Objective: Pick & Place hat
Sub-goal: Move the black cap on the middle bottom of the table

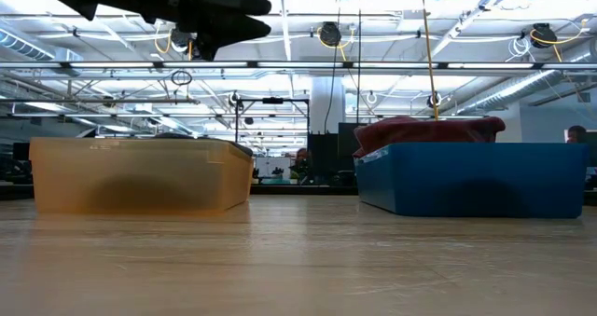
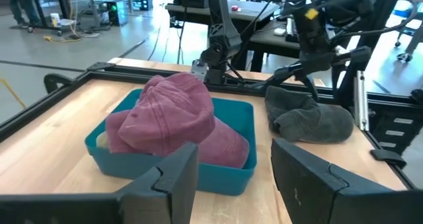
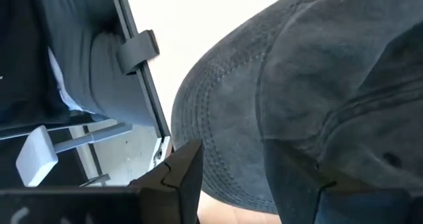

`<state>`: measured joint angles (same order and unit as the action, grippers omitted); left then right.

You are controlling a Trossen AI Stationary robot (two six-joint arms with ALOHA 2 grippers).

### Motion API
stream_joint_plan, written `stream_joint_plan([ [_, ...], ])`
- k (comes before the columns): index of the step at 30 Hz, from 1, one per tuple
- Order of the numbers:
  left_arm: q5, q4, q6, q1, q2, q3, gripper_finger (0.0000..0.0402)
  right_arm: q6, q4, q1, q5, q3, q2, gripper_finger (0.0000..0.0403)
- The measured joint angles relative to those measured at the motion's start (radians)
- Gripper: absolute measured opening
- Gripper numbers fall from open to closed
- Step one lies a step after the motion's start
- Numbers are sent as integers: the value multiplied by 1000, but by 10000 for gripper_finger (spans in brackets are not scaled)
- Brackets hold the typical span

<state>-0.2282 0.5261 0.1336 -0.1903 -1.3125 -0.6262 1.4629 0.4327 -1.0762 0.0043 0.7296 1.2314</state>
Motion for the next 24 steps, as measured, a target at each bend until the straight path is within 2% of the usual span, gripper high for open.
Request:
stream_joint_plan([
  [7, -11, 0, 11, 0, -1, 0, 191, -17, 0, -35, 47, 0, -5, 142],
  [24, -9, -28, 27, -2, -1, 0, 191, -26, 5, -39, 47, 0, -5, 141],
])
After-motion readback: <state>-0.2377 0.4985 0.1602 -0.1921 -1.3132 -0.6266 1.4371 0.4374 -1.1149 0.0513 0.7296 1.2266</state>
